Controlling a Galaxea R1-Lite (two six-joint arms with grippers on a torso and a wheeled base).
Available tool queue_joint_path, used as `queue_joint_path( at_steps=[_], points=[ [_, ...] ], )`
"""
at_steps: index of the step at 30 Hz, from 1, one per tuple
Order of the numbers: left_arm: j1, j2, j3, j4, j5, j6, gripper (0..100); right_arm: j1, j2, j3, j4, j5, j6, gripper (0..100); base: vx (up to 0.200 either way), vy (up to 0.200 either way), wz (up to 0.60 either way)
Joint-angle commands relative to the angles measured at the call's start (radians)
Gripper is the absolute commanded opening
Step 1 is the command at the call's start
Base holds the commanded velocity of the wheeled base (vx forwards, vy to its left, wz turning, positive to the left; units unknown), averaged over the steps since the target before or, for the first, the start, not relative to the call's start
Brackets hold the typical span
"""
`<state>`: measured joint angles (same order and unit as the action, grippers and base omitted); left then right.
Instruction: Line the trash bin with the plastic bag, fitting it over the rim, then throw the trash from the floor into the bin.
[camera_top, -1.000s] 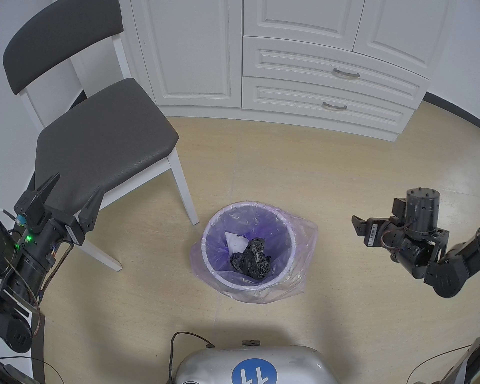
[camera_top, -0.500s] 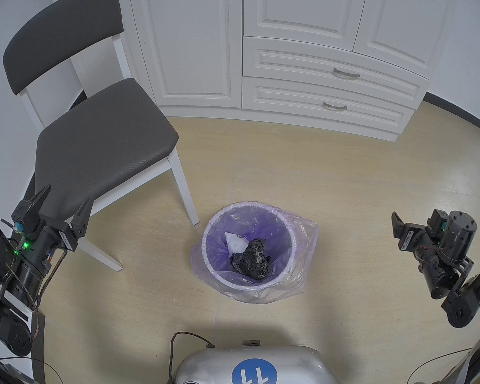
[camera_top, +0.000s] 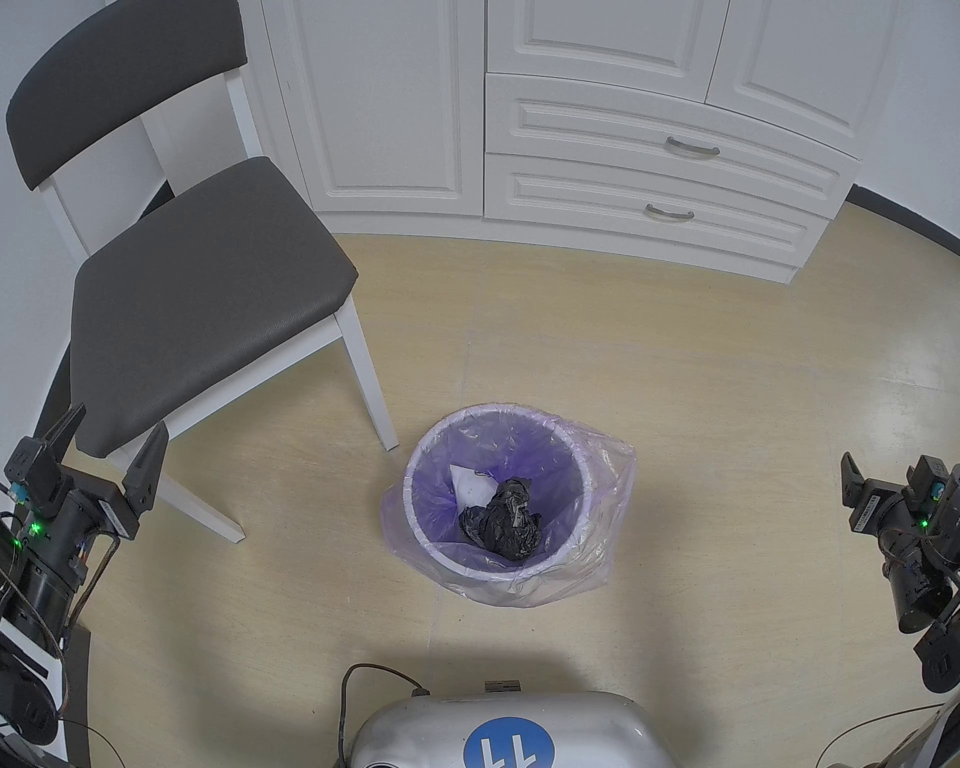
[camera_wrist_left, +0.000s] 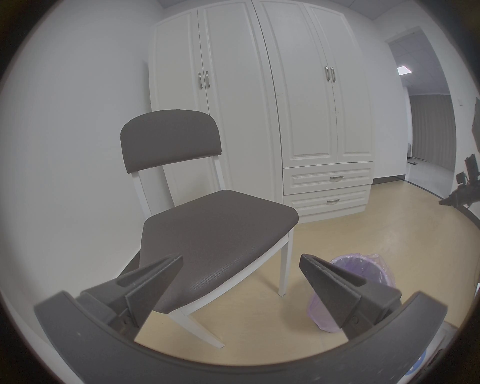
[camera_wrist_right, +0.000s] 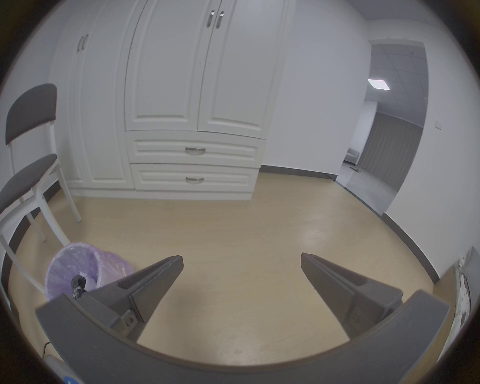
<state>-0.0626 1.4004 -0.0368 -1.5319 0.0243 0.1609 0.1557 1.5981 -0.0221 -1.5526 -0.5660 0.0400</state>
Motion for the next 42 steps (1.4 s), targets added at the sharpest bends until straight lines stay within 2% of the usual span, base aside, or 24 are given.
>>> queue_joint_path(
  at_steps=[1, 10, 11, 14, 16, 18, 19, 20, 21, 22, 25, 29, 35, 42],
  points=[
    [0.001, -0.058, 0.031, -0.001, 0.000, 0.000, 100, -0.021, -0.092, 0.022, -0.018, -0.005, -0.002, 100, 0.000, 0.000, 0.00],
    [0.001, -0.129, 0.037, 0.001, 0.022, 0.000, 100, -0.024, -0.218, 0.022, -0.014, -0.046, 0.003, 100, 0.000, 0.000, 0.00],
    [0.001, -0.155, 0.037, 0.003, 0.068, -0.001, 100, -0.024, -0.325, 0.022, 0.120, -0.057, 0.012, 100, 0.000, 0.000, 0.00],
    [0.001, -0.173, 0.037, 0.004, 0.094, -0.003, 100, -0.024, -0.448, 0.022, 0.270, -0.046, 0.014, 100, 0.000, 0.000, 0.00],
    [0.001, -0.204, 0.037, 0.013, 0.097, -0.003, 100, -0.015, -0.592, 0.022, 0.433, -0.038, 0.012, 100, 0.000, 0.000, 0.00],
    [0.000, -0.216, 0.037, 0.019, 0.097, -0.003, 100, -0.010, -0.632, 0.022, 0.480, -0.032, 0.011, 100, 0.000, 0.000, 0.00],
    [0.000, -0.235, 0.037, 0.035, 0.097, -0.003, 100, -0.007, -0.702, 0.022, 0.554, -0.015, 0.011, 100, 0.000, 0.000, 0.00],
    [-0.003, -0.279, 0.037, 0.081, 0.097, -0.003, 100, -0.007, -0.826, 0.022, 0.677, 0.031, 0.008, 100, 0.000, 0.000, 0.00],
    [-0.003, -0.279, 0.037, 0.081, 0.097, -0.003, 100, -0.007, -0.826, 0.022, 0.677, 0.031, 0.008, 100, 0.000, 0.000, 0.00],
    [-0.006, -0.334, 0.037, 0.147, 0.095, -0.003, 100, -0.007, -0.943, 0.021, 0.782, 0.080, 0.004, 100, 0.000, 0.000, 0.00],
    [-0.006, -0.431, 0.037, 0.279, 0.094, -0.004, 100, -0.007, -1.109, 0.013, 0.945, 0.135, 0.003, 100, 0.000, 0.000, 0.00],
    [-0.008, -0.551, 0.037, 0.440, 0.092, -0.004, 100, -0.008, -1.256, -0.012, 1.114, 0.149, 0.004, 100, 0.000, 0.000, 0.00],
    [-0.010, -0.655, 0.035, 0.556, 0.092, -0.029, 100, -0.028, -1.345, -0.004, 1.163, 0.143, 0.004, 100, 0.000, 0.000, 0.00],
    [-0.010, -0.750, 0.037, 0.642, 0.092, -0.076, 100, -0.105, -1.451, 0.022, 1.184, 0.149, 0.004, 100, 0.000, 0.000, 0.00]
  ],
)
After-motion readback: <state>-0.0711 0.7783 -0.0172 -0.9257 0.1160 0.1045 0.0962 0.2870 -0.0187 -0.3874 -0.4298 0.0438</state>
